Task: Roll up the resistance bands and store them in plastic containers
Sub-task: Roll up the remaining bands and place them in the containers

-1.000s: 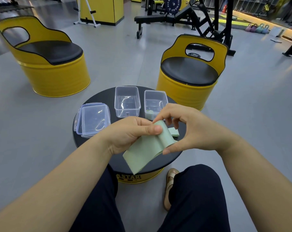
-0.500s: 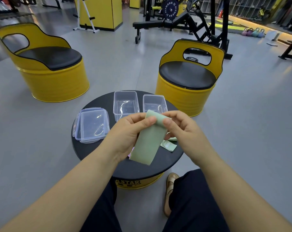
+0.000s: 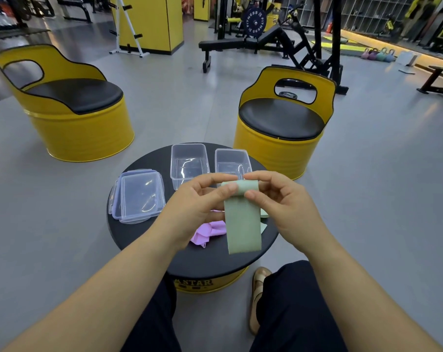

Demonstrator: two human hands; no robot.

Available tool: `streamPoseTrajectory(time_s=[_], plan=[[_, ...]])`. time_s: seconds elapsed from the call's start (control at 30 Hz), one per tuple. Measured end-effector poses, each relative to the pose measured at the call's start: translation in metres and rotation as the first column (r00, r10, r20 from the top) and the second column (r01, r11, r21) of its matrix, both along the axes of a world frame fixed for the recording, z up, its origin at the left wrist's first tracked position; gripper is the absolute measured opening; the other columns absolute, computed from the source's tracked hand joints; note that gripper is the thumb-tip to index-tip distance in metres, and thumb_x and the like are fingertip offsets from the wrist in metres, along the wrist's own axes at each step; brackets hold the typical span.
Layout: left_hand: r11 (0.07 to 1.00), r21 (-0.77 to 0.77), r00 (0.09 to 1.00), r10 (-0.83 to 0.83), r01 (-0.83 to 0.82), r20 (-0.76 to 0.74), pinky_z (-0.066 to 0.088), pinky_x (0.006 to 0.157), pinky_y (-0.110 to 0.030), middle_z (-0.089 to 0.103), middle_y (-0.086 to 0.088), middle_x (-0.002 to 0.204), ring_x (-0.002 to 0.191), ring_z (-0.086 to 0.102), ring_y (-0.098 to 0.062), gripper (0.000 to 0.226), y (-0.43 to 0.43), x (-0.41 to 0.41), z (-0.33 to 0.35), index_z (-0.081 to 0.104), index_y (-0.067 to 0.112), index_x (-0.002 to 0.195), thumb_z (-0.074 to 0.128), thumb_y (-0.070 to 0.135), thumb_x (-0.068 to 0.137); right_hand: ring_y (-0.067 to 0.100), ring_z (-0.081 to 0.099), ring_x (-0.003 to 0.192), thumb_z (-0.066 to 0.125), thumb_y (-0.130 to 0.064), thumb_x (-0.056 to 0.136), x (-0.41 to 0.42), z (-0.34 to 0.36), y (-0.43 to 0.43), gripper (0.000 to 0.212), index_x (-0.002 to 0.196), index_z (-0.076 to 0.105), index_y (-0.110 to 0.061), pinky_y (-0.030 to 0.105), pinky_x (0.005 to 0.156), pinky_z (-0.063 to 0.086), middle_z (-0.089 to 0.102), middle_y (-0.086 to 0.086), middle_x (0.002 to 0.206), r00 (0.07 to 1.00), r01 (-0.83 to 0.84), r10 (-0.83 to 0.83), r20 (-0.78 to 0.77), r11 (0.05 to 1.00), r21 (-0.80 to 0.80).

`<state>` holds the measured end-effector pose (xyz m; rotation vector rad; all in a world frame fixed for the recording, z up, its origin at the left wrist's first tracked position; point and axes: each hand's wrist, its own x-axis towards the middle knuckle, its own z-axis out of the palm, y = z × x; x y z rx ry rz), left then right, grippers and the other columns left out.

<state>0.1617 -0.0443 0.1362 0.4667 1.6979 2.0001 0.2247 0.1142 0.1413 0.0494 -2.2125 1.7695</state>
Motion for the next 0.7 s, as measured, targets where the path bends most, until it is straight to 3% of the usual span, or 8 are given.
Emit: streamPoseTrajectory(time_s=[0.13,0.27,0.37,0.47,0.7], plan=[[1.0,0.011,0.999,0.023,-0.023,-0.046,0.058,0.08,-0.037,0.073,-0.014,0.093,0.089,0.07,-0.028,0.032,0.0007,0.0013,0.0033,0.068,0.013,0.102,0.07,0.019,0.071,0.01,0.061,0.081,0.064,-0.001,0.083,0.0027,0.0011,0.0009,0.027,0.097,0.065,-0.025,0.021,0.077,0.053,0.065,-0.011,0.078,1.0,-0.03,0.031,0.003,0.999,-0.035],[0.998,0.044,0.994,0.054,-0.05,-0.093,0.058,0.075,-0.03,0.074,-0.008,0.089,0.084,0.071,-0.022,0.033,0.0006,0.0023,0.0026,0.067,0.019,0.097,0.073,0.016,0.065,0.009,0.065,0.086,0.066,-0.028,0.073,0.0037,0.0004,-0.0009,0.039,0.111,0.059,-0.027,0.025,0.082,0.054,0.066,-0.01,0.08,0.998,-0.026,0.031,0.062,0.996,-0.081],[0.996,0.051,0.99,0.075,-0.069,-0.123,0.054,0.069,-0.021,0.073,-0.002,0.086,0.083,0.07,-0.015,0.03,0.0005,0.0031,0.0006,0.065,0.019,0.095,0.073,0.002,0.071,0.014,0.065,0.082,0.066,-0.036,0.069,0.0022,-0.0013,-0.0028,0.034,0.101,0.063,-0.026,0.034,0.08,0.054,0.067,0.009,0.084,0.997,0.017,-0.01,0.072,0.995,-0.098],[0.995,0.054,0.985,0.086,-0.079,-0.146,0.051,0.069,-0.019,0.073,0.002,0.083,0.082,0.069,-0.012,0.03,0.0008,0.0032,-0.0003,0.065,0.018,0.091,0.073,-0.003,0.071,0.016,0.065,0.081,0.065,-0.034,0.07,0.0007,-0.0021,-0.004,0.028,0.095,0.065,-0.024,0.03,0.075,0.054,0.067,0.018,0.09,0.998,0.016,-0.006,0.069,0.989,-0.147],[0.998,0.012,0.994,0.064,-0.063,-0.094,0.055,0.081,-0.033,0.072,-0.004,0.097,0.093,0.069,-0.021,0.035,0.0013,0.003,-0.0019,0.067,0.016,0.098,0.08,0.027,0.067,0.019,0.067,0.088,0.066,-0.019,0.07,0.0001,-0.0074,-0.0031,0.029,0.099,0.062,-0.017,0.029,0.077,0.055,0.07,0.005,0.092,0.998,-0.042,0.052,0.032,0.965,-0.26]])
